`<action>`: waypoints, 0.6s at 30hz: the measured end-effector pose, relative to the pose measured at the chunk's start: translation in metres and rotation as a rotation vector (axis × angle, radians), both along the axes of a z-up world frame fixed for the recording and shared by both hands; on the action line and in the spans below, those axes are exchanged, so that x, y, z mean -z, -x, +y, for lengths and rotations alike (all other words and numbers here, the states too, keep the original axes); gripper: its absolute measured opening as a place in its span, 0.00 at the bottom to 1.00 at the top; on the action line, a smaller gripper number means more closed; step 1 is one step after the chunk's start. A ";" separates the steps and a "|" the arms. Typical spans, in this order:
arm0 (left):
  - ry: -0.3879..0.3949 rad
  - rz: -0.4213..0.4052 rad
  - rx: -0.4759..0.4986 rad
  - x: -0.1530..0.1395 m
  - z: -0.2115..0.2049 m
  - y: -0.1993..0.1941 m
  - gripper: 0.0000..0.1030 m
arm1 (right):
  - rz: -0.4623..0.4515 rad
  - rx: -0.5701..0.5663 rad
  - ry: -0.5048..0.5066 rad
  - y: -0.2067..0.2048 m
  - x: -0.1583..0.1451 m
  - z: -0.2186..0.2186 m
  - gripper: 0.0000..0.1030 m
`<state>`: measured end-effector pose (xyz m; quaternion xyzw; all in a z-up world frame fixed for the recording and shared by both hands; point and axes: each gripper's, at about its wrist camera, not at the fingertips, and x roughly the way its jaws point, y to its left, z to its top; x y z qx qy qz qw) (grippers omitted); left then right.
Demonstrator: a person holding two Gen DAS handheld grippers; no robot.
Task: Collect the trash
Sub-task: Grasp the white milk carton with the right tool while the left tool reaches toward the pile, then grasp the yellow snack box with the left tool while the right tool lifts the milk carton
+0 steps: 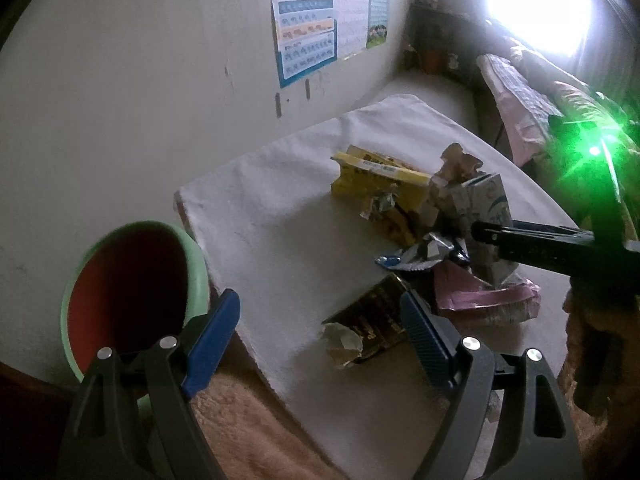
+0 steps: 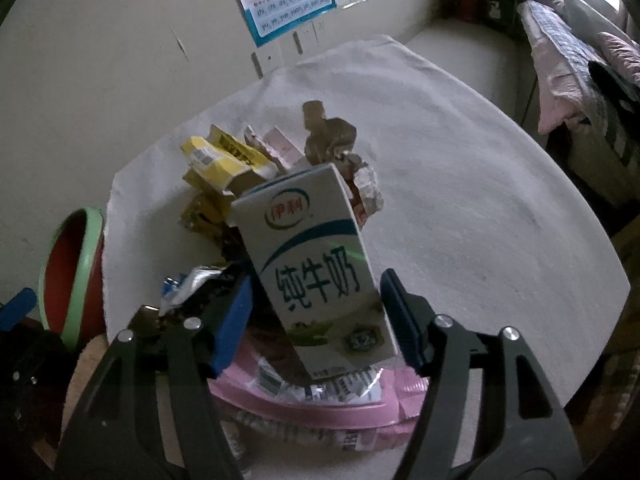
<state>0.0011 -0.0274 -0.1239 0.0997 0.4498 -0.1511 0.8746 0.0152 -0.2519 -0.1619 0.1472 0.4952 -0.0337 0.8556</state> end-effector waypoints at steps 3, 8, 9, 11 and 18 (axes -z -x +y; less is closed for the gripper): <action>0.011 0.015 -0.005 0.001 -0.001 -0.003 0.76 | -0.003 0.011 -0.011 0.001 0.006 -0.003 0.57; 0.062 0.045 -0.015 -0.001 -0.012 -0.019 0.76 | -0.062 0.026 -0.056 0.013 -0.002 -0.012 0.55; 0.075 0.045 -0.015 -0.003 -0.016 -0.023 0.76 | -0.089 0.040 -0.069 0.019 -0.009 -0.016 0.55; 0.106 0.047 -0.014 -0.006 -0.032 -0.037 0.76 | -0.130 0.075 -0.085 0.032 -0.019 -0.024 0.55; 0.186 0.119 -0.071 0.006 -0.093 -0.105 0.75 | -0.179 0.173 -0.088 0.061 -0.022 -0.046 0.55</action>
